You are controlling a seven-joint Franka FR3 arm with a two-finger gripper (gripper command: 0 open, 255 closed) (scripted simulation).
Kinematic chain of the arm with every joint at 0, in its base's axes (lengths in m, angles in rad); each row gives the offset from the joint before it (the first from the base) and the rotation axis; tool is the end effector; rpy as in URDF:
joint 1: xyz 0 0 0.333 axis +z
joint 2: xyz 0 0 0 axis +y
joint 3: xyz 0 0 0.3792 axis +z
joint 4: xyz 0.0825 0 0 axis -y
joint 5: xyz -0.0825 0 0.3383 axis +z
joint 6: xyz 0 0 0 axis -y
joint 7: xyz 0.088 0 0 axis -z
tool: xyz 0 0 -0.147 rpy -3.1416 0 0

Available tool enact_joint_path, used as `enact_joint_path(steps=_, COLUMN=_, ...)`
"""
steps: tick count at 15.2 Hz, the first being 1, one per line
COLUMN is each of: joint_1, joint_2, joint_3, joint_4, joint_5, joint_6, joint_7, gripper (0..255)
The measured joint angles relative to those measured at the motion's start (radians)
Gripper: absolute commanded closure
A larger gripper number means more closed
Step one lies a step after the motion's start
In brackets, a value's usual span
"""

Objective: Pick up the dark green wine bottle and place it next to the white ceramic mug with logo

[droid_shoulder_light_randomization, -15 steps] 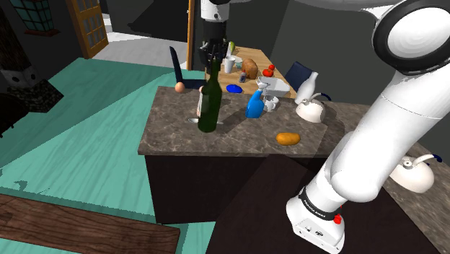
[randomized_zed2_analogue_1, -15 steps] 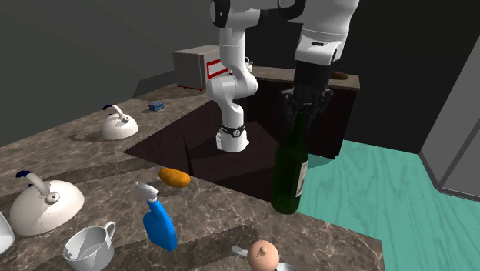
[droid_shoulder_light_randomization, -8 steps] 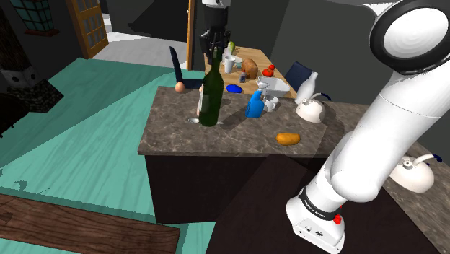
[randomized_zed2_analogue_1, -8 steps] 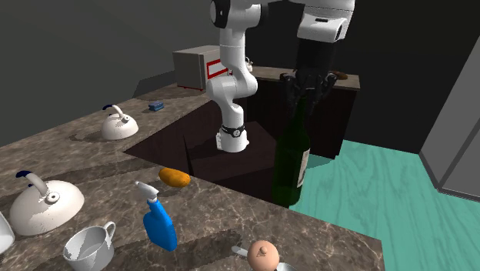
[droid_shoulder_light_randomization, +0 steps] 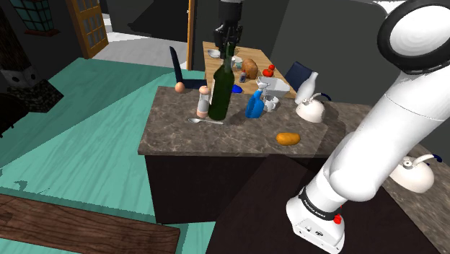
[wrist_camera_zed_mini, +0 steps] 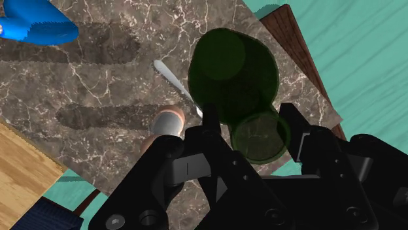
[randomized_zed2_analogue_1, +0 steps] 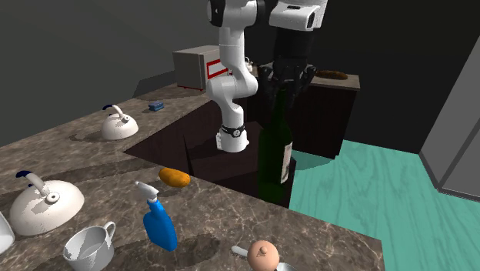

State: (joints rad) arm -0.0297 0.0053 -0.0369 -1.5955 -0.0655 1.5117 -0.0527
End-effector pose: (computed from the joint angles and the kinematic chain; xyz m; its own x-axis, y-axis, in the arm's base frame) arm 0.4979 -0.0431 0.6302 0.9956 -0.0176 -0.0922 -0.0120 -0.9981 0.0609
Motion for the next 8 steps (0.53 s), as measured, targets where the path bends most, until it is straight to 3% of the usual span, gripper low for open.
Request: enact_joint_path(steps=8, joint_1=-0.092, joint_2=-0.075, joint_3=-0.098, joint_4=-0.095, joint_5=-0.025, joint_6=0.033, joint_7=-0.186, gripper=255)
